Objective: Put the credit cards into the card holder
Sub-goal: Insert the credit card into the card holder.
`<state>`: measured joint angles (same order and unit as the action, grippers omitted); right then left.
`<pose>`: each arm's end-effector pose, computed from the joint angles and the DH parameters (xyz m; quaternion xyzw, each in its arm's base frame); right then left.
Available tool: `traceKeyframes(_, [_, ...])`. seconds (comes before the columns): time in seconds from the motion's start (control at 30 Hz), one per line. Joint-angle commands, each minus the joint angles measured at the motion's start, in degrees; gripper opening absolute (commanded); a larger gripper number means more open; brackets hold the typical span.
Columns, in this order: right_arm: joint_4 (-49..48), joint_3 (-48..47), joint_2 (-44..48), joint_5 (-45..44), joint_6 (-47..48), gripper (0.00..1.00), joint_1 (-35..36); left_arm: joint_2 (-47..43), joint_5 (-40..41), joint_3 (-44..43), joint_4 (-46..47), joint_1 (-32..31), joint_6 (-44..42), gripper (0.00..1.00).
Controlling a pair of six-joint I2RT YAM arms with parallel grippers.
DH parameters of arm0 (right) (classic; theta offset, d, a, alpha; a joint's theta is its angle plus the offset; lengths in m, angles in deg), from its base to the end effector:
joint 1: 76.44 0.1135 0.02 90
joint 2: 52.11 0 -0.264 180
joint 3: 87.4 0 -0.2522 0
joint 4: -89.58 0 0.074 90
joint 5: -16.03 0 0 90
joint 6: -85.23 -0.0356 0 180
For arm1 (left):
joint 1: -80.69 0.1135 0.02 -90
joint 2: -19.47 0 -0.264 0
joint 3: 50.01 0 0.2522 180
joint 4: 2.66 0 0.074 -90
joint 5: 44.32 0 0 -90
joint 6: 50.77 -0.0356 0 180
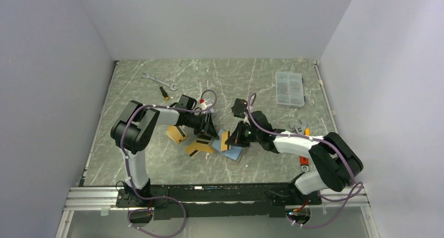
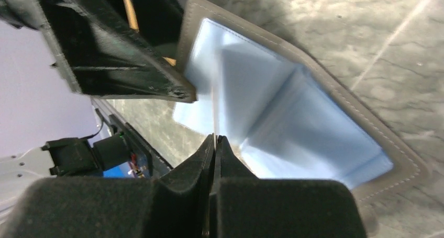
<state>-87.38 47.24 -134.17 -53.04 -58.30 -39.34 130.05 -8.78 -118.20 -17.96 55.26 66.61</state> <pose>0.2062 0.1719 0.1557 0.0509 0.8922 0.4126 0.1768 0.3034 -0.1763 0.1106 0.1128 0.8561 -0.5037 0.0261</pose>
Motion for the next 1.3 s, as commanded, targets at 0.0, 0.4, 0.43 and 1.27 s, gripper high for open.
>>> traceKeyframes(0.0, [0.01, 2.11, -0.54, -1.92, 0.90, 0.00, -0.42, -3.24, 1.59, -0.52, -4.01, -1.18, -4.03, 0.54])
traceKeyframes(0.4, [-3.36, -0.88, -9.29, 2.08, 2.75, 0.00, -0.78, -6.91, 6.23, -5.57, -13.30, -2.55, -14.80, 0.52])
traceKeyframes(0.43, [-2.84, -0.73, -9.40, 2.05, 3.19, 0.00, -0.80, -7.00, 6.22, -6.70, -14.68, -2.58, -16.07, 0.53])
traceKeyframes(1.27, [-0.04, -0.20, -8.44, 4.87, 4.85, 0.00, -0.72, -4.16, 16.99, -20.60, -39.41, -12.47, -74.99, 0.49])
